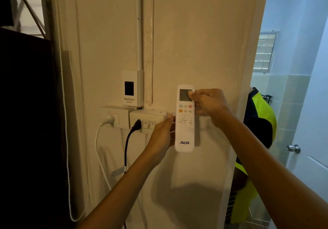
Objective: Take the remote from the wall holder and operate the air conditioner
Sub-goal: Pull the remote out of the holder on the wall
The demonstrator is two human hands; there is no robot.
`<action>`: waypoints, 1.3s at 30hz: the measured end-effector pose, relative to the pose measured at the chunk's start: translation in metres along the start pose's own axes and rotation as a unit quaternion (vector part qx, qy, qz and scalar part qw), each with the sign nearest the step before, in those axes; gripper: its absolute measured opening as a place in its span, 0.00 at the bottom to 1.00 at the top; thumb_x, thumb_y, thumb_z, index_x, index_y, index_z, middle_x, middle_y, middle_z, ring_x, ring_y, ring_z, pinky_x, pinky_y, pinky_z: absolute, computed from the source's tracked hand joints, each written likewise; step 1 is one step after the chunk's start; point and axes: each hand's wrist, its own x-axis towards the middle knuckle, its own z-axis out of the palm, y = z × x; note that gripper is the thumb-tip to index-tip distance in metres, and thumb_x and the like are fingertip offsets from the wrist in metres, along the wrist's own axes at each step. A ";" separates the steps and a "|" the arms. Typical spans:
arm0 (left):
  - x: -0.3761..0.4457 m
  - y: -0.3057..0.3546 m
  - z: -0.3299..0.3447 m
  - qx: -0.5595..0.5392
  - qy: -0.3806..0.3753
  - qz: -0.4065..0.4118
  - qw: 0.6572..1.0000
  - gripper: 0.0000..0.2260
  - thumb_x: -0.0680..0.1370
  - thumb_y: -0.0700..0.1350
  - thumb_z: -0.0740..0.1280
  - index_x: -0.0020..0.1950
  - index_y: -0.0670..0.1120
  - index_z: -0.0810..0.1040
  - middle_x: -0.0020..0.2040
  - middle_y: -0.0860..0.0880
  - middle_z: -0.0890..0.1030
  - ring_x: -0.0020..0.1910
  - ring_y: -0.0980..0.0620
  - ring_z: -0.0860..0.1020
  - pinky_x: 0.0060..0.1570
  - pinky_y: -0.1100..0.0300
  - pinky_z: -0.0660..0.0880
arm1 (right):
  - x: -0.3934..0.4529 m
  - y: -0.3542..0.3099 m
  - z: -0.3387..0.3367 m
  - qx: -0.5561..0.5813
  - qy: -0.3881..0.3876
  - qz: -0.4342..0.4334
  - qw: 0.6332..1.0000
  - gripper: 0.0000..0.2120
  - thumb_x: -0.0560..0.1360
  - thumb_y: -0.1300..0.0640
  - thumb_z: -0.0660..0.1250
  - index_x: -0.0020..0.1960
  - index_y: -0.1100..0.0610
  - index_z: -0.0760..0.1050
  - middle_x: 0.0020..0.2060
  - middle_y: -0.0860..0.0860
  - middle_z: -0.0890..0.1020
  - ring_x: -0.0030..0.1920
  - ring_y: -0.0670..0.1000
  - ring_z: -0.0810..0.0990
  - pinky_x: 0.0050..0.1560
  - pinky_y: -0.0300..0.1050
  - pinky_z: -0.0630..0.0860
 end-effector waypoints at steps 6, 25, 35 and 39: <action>-0.010 0.005 -0.011 -0.050 -0.068 -0.034 0.996 0.14 0.81 0.52 0.54 0.49 0.58 0.80 0.43 0.53 0.87 0.45 0.53 0.85 0.40 0.58 0.83 | -0.012 -0.003 -0.003 -0.002 -0.024 -0.011 1.000 0.06 0.71 0.53 0.70 0.38 0.55 0.79 0.29 0.50 0.85 0.31 0.48 0.85 0.27 0.39 0.79; -0.083 0.030 -0.056 0.001 -0.081 -0.007 0.997 0.15 0.77 0.38 0.64 0.60 0.54 0.75 0.53 0.54 0.85 0.53 0.53 0.82 0.43 0.63 0.81 | -0.076 -0.032 0.037 0.065 -0.080 -0.025 0.994 0.06 0.71 0.57 0.70 0.39 0.59 0.79 0.36 0.56 0.84 0.34 0.51 0.85 0.29 0.40 0.80; -0.170 0.076 -0.118 0.034 -0.053 -0.007 0.998 0.14 0.77 0.40 0.65 0.56 0.58 0.77 0.53 0.54 0.85 0.54 0.52 0.82 0.48 0.59 0.81 | -0.152 -0.068 0.099 0.086 -0.131 -0.037 0.987 0.05 0.72 0.53 0.68 0.42 0.54 0.80 0.37 0.52 0.85 0.32 0.45 0.85 0.25 0.34 0.76; -0.215 0.087 -0.144 0.049 -0.037 -0.019 0.998 0.14 0.77 0.41 0.66 0.54 0.61 0.77 0.52 0.57 0.85 0.54 0.54 0.82 0.47 0.59 0.82 | -0.197 -0.077 0.126 0.098 -0.161 -0.003 0.982 0.08 0.73 0.51 0.67 0.46 0.54 0.80 0.40 0.51 0.85 0.34 0.45 0.85 0.26 0.35 0.77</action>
